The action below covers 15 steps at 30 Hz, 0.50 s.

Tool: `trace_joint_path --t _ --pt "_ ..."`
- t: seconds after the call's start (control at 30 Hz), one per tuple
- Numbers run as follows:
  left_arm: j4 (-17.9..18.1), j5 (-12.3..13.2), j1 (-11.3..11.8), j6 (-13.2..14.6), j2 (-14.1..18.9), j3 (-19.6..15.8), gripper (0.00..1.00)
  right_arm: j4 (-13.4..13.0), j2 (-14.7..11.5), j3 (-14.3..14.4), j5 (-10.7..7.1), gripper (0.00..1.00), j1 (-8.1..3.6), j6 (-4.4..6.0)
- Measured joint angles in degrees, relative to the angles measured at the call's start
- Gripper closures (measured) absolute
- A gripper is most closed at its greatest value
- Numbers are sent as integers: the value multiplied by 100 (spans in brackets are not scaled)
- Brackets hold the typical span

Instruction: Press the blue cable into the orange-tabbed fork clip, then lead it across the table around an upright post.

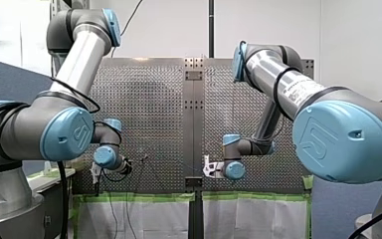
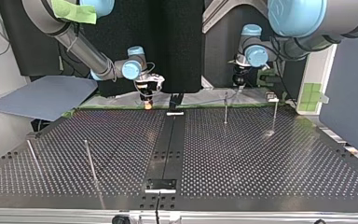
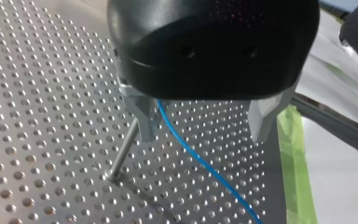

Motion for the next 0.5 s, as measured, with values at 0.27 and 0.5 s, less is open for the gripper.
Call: trace_joint_path --t 0.27,0.5 --pt "183 205 -52 112 379 -306 2 14 0 -1 0 100 2 4" --pt "389 461 -135 253 454 -331 2 6 1 -1 0 100 -6 7"
